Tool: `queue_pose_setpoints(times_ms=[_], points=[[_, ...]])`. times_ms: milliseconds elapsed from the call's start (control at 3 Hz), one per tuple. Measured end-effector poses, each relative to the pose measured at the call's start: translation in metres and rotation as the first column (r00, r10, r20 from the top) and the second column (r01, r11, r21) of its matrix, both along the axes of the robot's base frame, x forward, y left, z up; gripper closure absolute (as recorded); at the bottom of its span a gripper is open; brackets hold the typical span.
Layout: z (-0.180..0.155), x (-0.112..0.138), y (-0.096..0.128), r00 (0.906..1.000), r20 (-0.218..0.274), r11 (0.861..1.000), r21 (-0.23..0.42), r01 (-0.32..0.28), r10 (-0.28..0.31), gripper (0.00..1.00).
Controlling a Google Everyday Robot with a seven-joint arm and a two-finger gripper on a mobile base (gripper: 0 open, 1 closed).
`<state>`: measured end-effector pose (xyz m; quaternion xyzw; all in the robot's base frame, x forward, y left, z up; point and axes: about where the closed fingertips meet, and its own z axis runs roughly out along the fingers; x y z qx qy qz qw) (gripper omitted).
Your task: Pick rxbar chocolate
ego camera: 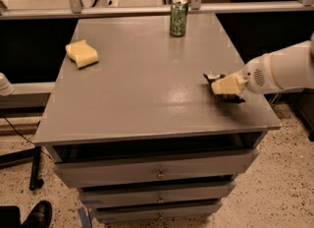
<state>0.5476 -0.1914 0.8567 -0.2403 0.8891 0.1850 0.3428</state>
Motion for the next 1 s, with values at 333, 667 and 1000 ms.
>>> queue_pose_setpoints(times_ms=[333,667,1000], points=[[0.058,-0.006,-0.005,0.9951,0.093,0.992,0.119,-0.045,0.034,0.14],[0.091,-0.012,-0.01,0.9894,0.139,0.981,0.182,-0.069,0.044,0.0],[0.098,-0.013,-0.007,0.9856,0.162,0.971,0.224,-0.086,0.05,0.17]])
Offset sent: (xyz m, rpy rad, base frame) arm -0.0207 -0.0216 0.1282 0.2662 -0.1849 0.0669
